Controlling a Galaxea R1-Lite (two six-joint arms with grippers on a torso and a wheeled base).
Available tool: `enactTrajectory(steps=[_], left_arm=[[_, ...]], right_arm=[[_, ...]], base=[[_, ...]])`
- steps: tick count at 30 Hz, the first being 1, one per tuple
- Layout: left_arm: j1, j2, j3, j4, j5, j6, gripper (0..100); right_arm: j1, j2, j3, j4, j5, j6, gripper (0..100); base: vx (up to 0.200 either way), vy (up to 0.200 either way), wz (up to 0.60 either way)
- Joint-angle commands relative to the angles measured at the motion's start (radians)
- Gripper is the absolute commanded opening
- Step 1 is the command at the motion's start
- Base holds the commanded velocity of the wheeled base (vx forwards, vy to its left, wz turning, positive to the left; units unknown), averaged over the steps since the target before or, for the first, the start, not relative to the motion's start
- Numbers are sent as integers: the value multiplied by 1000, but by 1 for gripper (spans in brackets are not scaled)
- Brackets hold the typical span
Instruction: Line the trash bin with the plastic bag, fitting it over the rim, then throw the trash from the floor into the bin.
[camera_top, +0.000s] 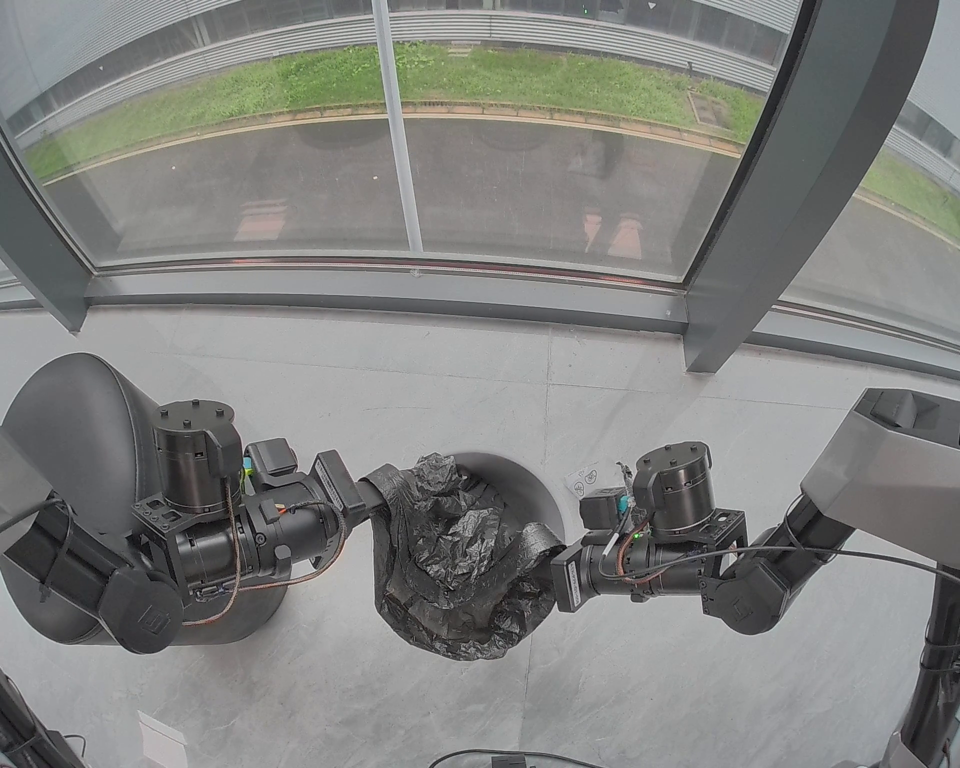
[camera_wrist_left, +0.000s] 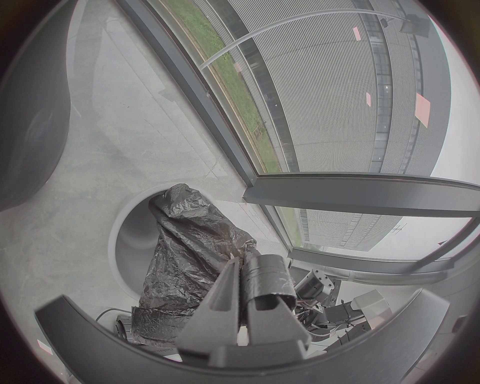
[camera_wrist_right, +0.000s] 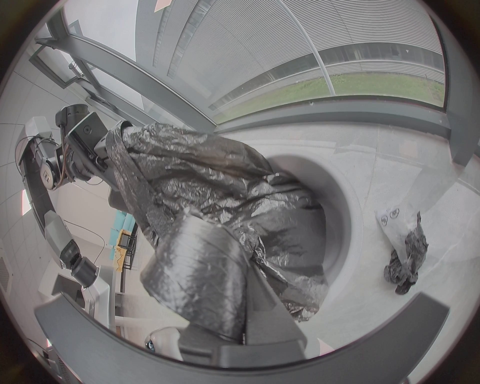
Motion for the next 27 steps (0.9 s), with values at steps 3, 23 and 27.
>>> enactTrajectory(steps=[3, 23, 27], left_arm=[[7, -2, 44, -3, -3, -1, 0], [5, 7, 61, -5, -29, 2, 0], [5, 4, 63, -5, -29, 2, 0]], right_arm=[[6, -2, 67, -5, -1, -5, 0], [7, 46, 210, -221, -114, 1, 0], [3, 44, 225, -229, -113, -14, 0]], base=[[0, 0, 0], [0, 0, 0], [0, 0, 0]])
